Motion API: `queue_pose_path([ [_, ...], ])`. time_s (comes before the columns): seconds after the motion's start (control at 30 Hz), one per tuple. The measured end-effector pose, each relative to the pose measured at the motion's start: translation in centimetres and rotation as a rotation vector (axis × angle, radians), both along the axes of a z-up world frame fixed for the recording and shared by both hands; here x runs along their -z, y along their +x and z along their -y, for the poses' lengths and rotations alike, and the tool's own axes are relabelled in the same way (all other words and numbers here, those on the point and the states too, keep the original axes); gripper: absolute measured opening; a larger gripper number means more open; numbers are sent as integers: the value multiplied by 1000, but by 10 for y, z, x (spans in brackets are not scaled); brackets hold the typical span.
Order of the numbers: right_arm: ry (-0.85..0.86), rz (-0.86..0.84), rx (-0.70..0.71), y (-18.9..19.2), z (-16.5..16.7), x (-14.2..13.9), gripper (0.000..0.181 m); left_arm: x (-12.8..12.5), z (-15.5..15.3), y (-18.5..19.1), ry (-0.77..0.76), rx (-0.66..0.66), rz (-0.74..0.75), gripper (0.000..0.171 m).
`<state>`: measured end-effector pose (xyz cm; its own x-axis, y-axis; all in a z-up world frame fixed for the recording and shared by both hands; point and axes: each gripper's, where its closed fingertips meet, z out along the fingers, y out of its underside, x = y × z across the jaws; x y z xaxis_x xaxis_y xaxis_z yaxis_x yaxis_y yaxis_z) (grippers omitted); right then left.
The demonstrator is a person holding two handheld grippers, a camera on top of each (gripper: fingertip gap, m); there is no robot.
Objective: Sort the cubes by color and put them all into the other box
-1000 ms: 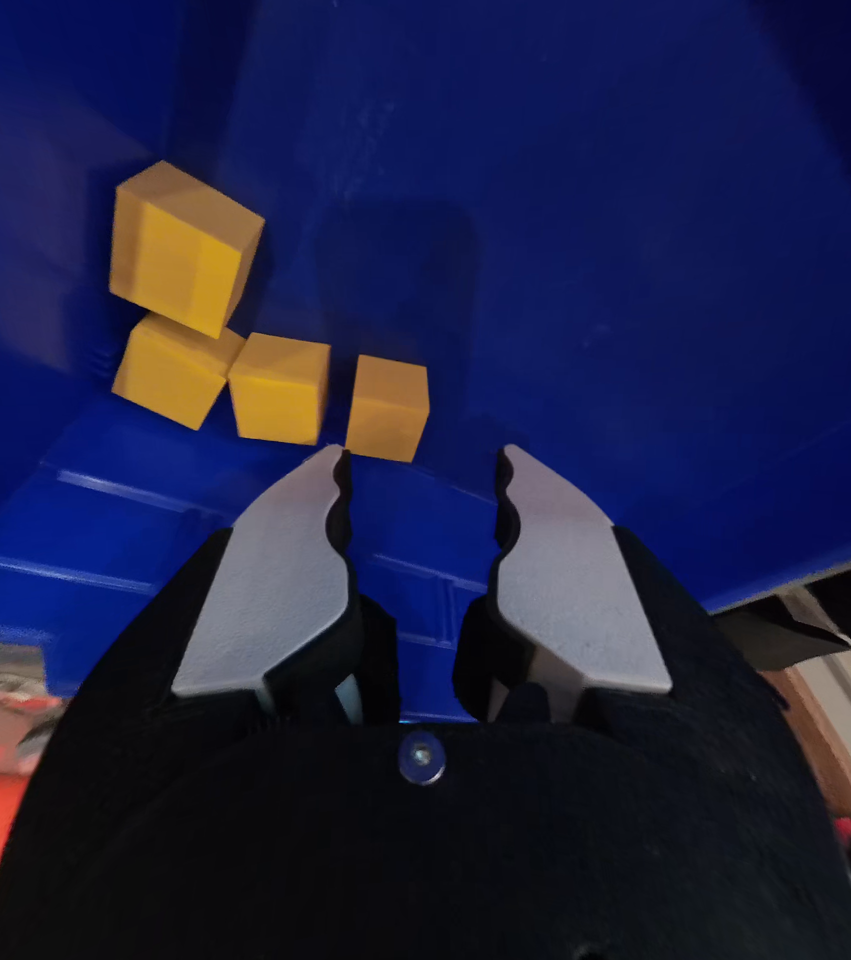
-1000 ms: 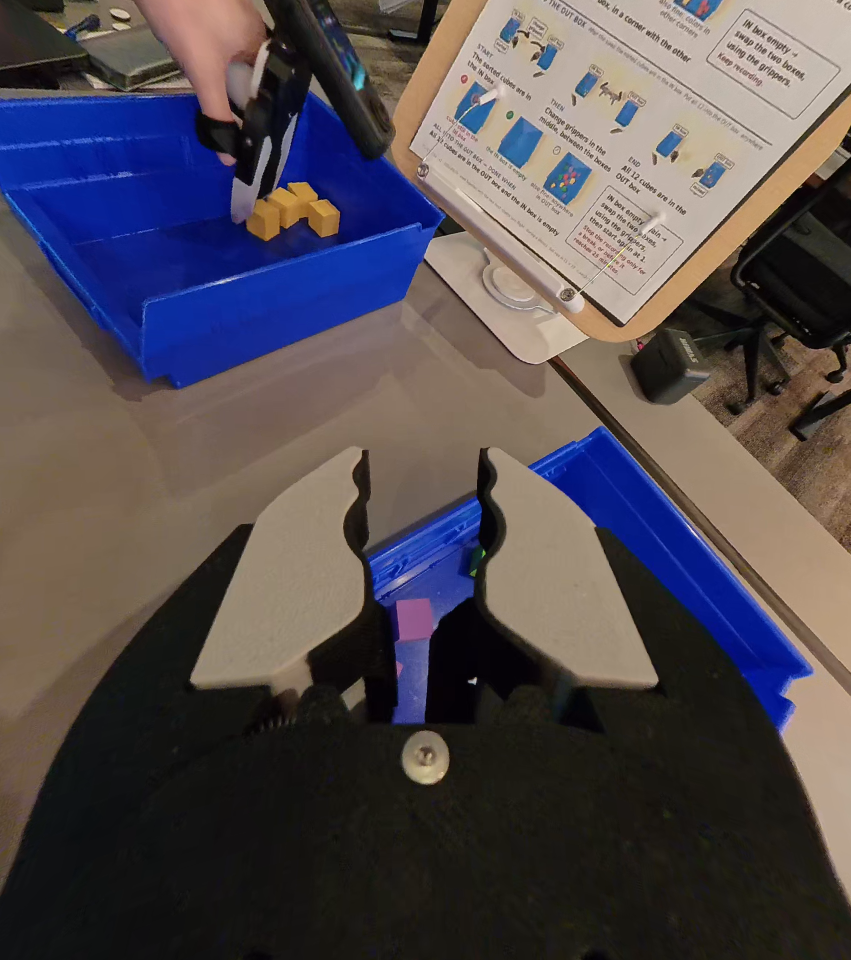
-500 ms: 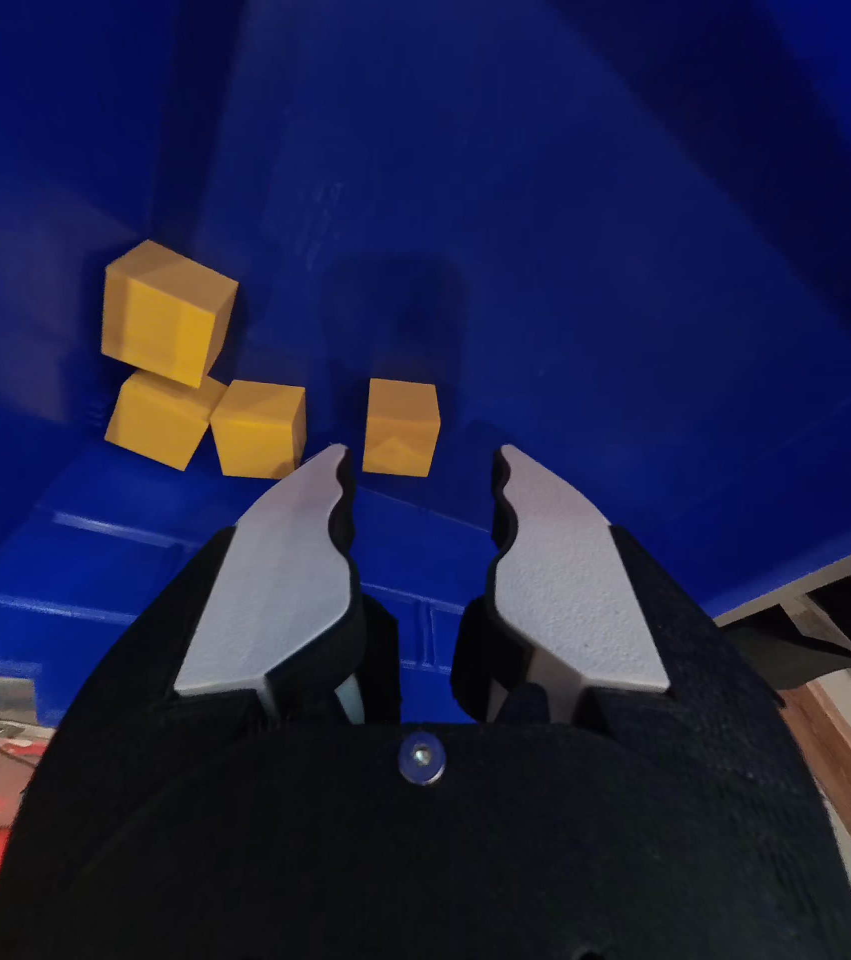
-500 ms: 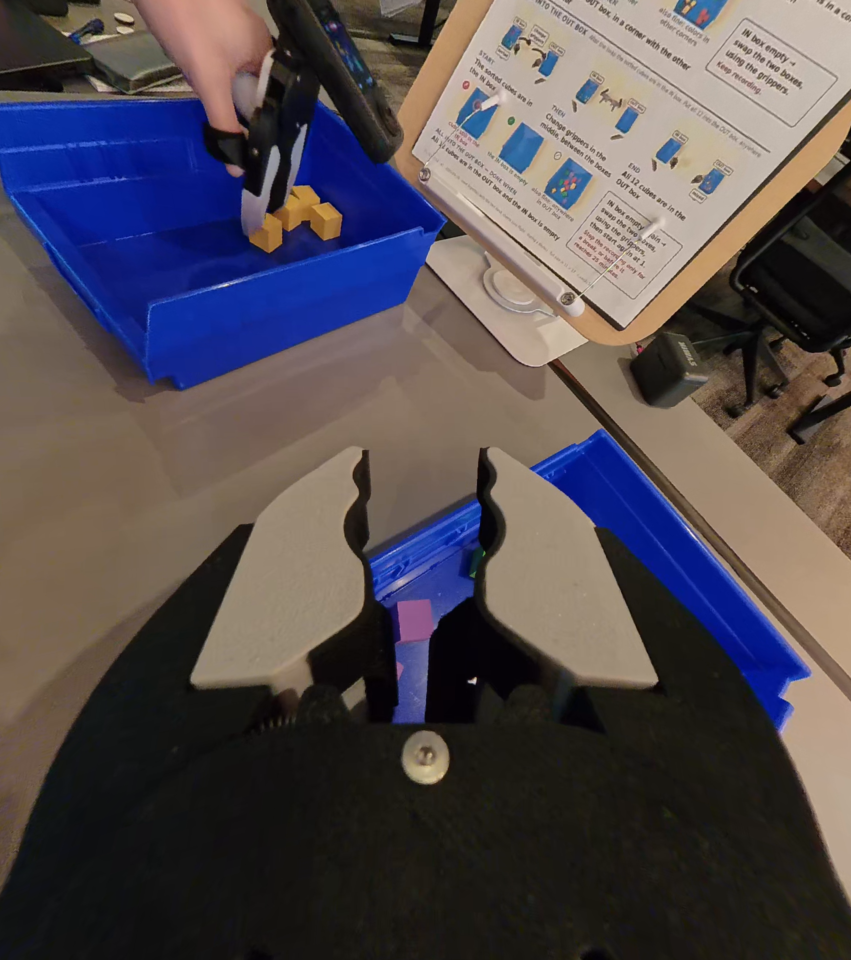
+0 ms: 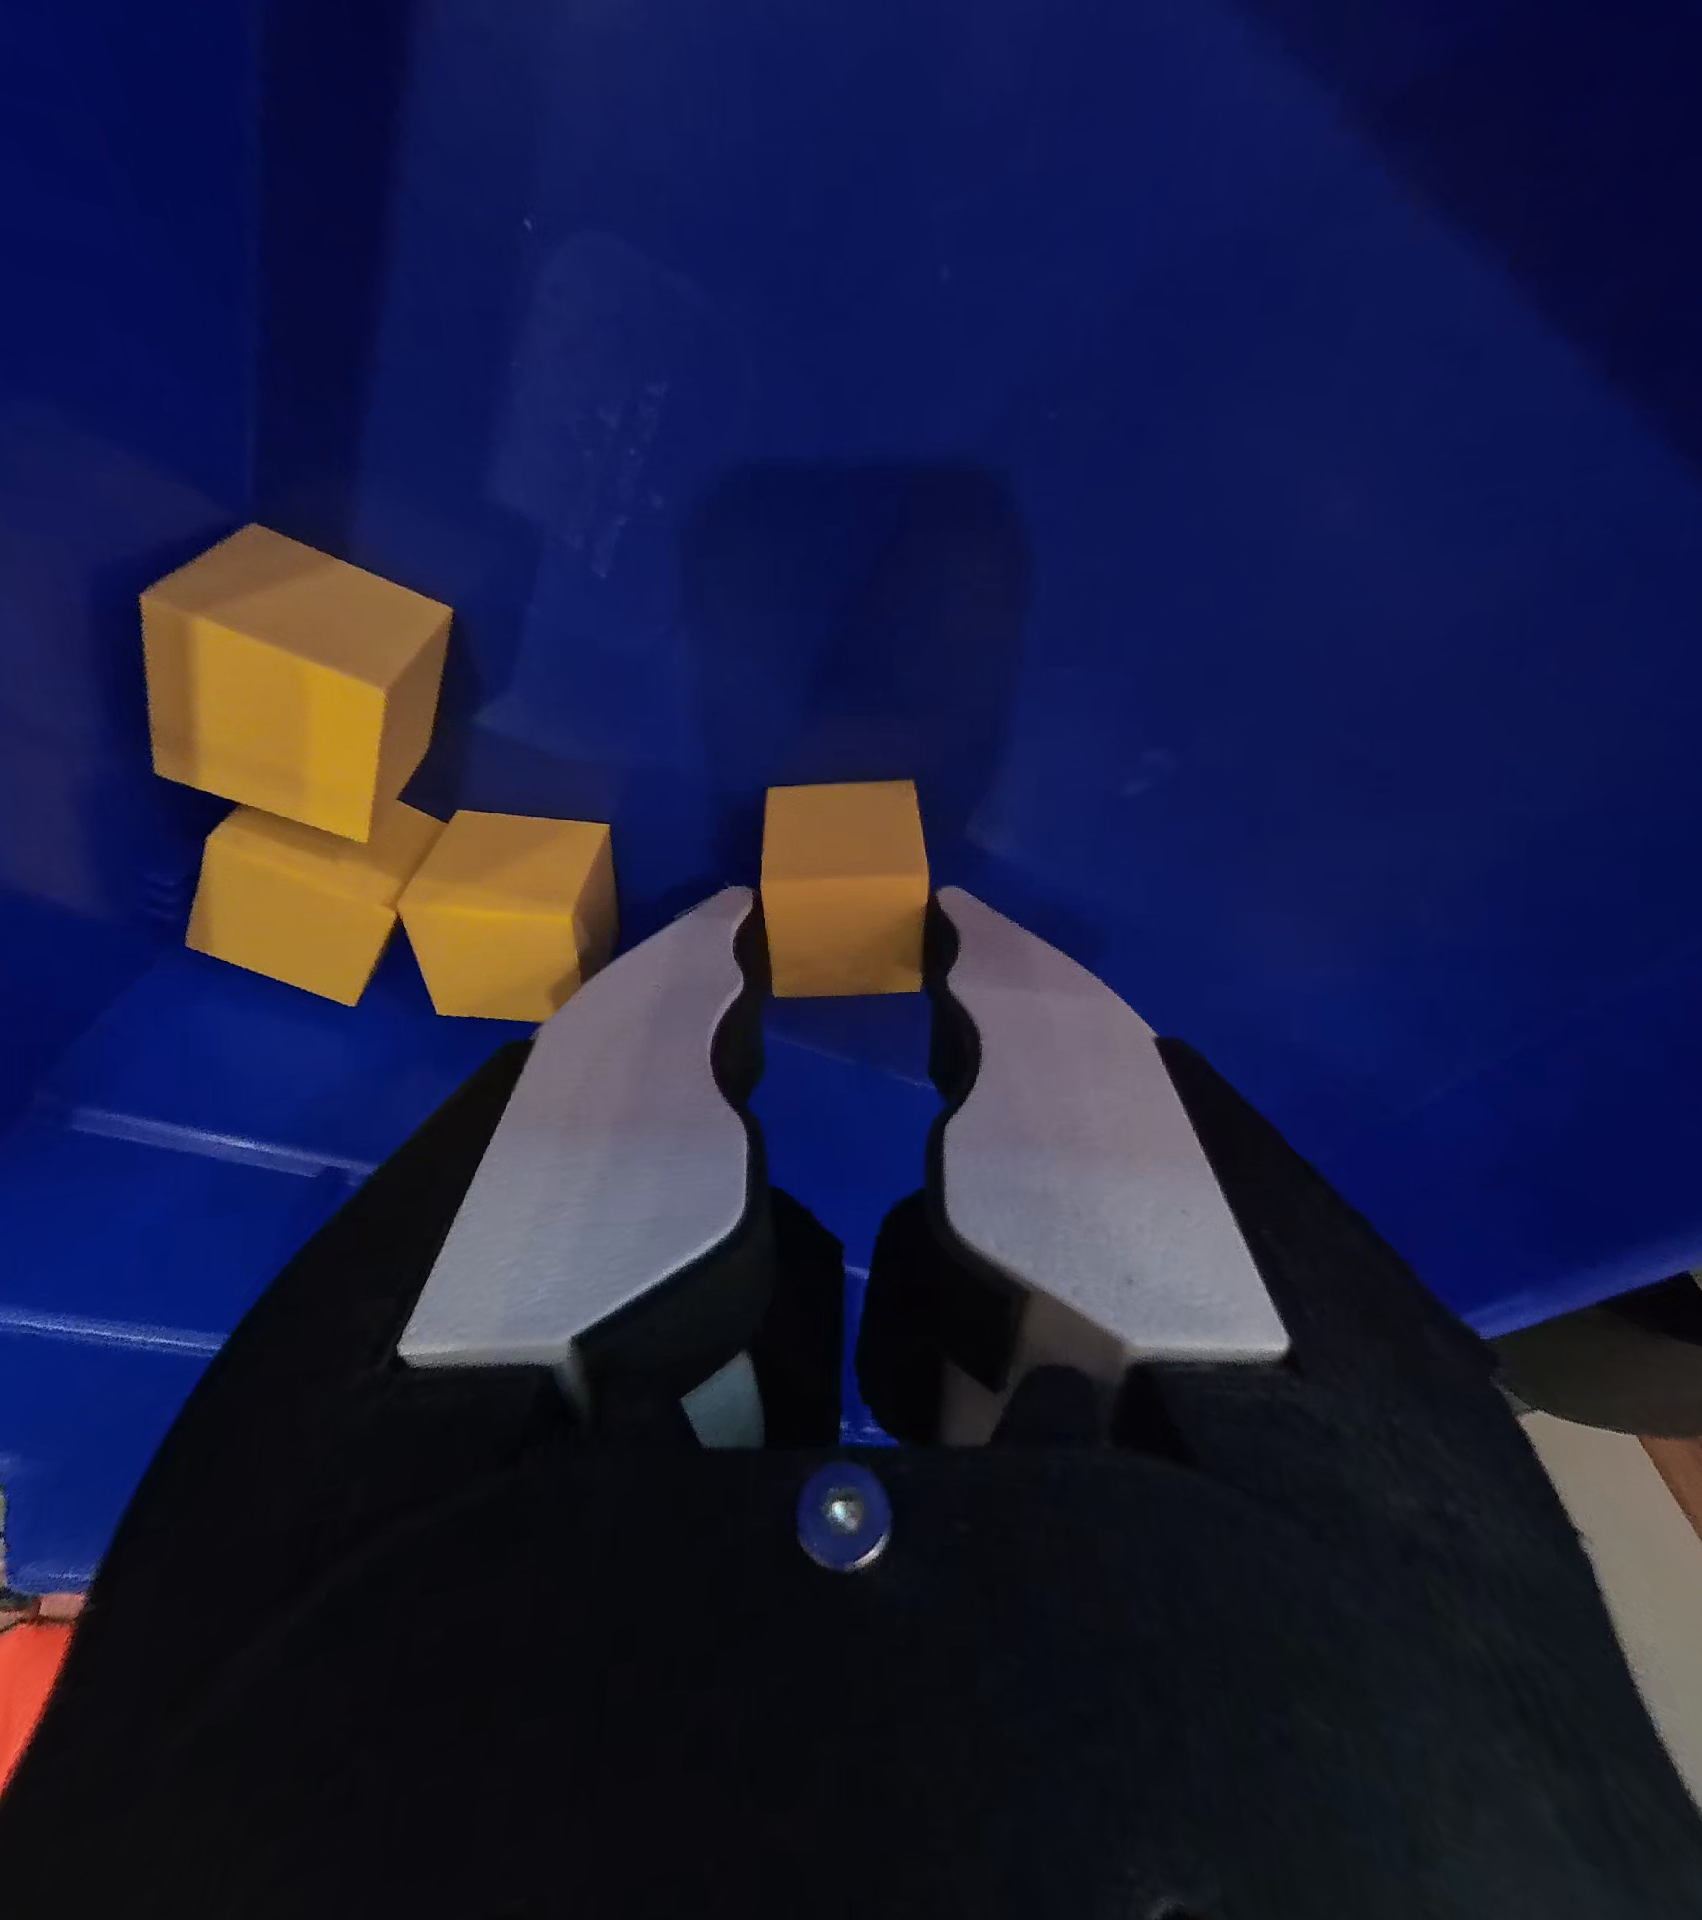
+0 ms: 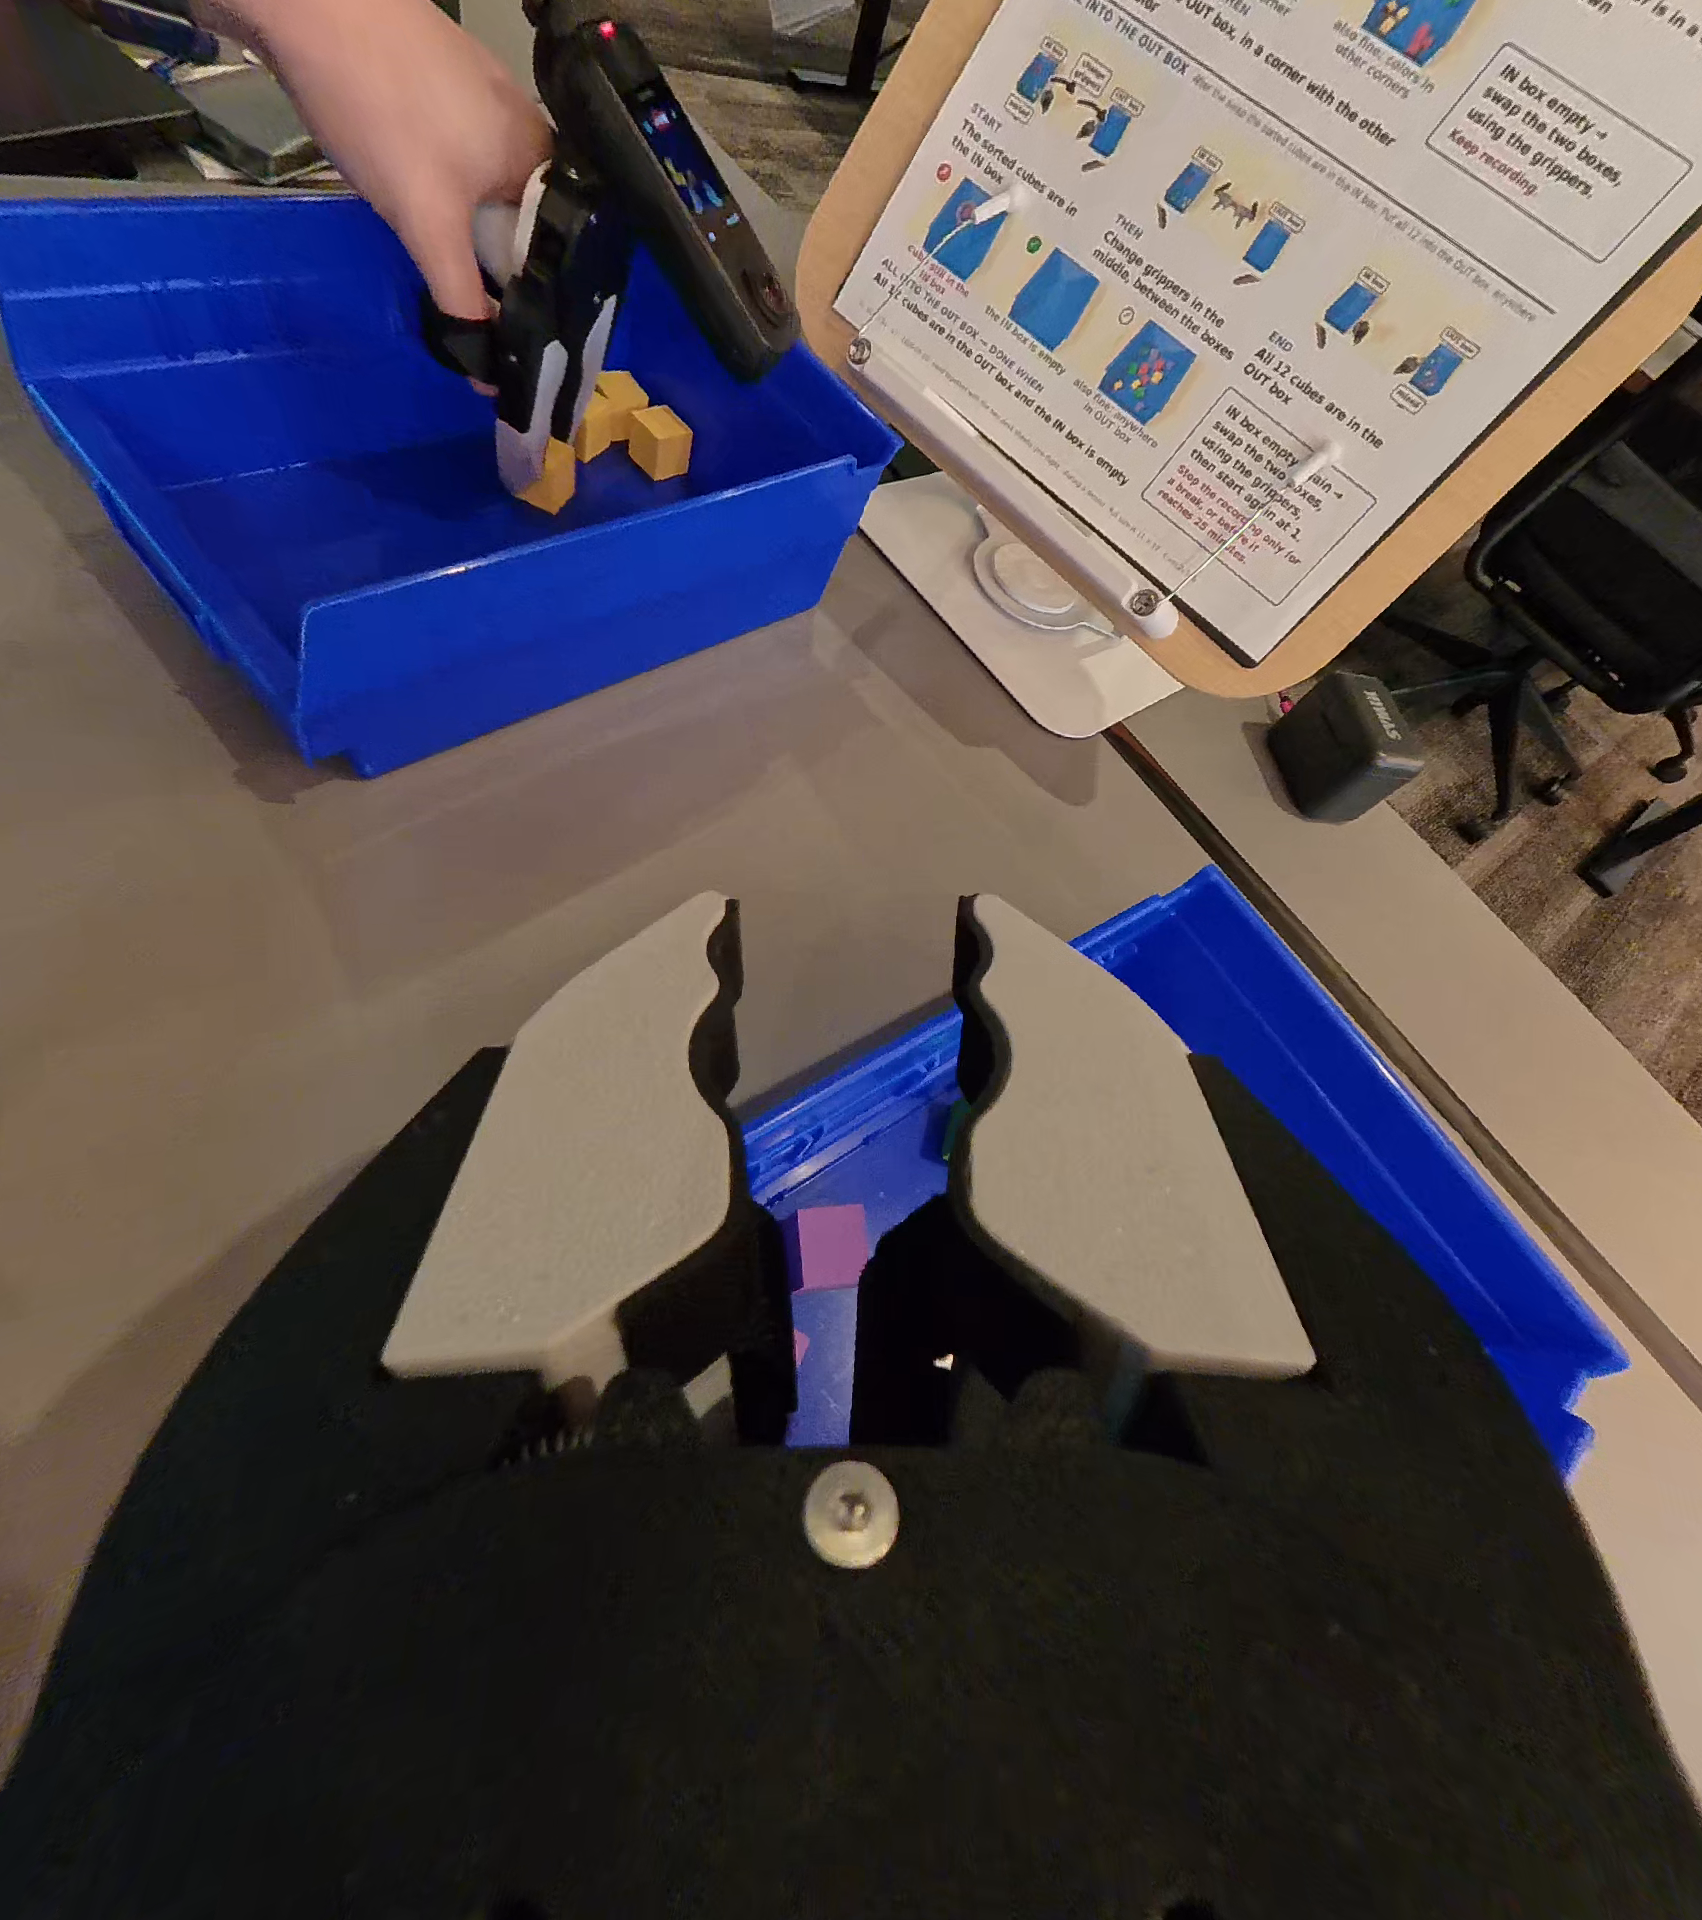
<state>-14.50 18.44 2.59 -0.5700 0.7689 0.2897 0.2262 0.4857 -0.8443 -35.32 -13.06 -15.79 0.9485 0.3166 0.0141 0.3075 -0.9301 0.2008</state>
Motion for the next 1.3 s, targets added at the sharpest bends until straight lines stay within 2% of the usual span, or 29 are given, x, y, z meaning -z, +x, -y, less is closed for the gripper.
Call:
queue_pose_path([
  [0.13, 2, 6, -4, 1, 1, 1, 39, -7, -6, 3, 65, 36, 3, 29],
  [0.27, -3, 10, -48, 0, 15, 7, 38, -36, -19, 18, 201, 34, 44, 29],
  [0.5, 46, -57, -250, -11, 93, 30, 50, -103, -69, 78, 594, 55, 265, 29],
  [0.57, 48, -115, -286, -14, 113, 32, 52, -127, -89, 101, 747, 61, 353, 28],
  [0.67, 39, -246, -294, -20, 133, 22, 48, -167, -116, 137, 968, 50, 504, 28],
  [0.8, 15, -405, -270, -21, 143, -6, 45, -201, -140, 176, 1101, -13, 656, 28],
  [0.9, 11, -460, -269, -17, 146, -21, 44, -214, -151, 199, 1141, -37, 727, 28],
  [1.03, 0, -512, -268, -9, 146, -34, 42, -217, -161, 223, 1124, -45, 766, 28],
  [1.3, -32, -529, -295, 5, 147, -38, 28, -222, -173, 239, 1125, -56, 835, 28],
])
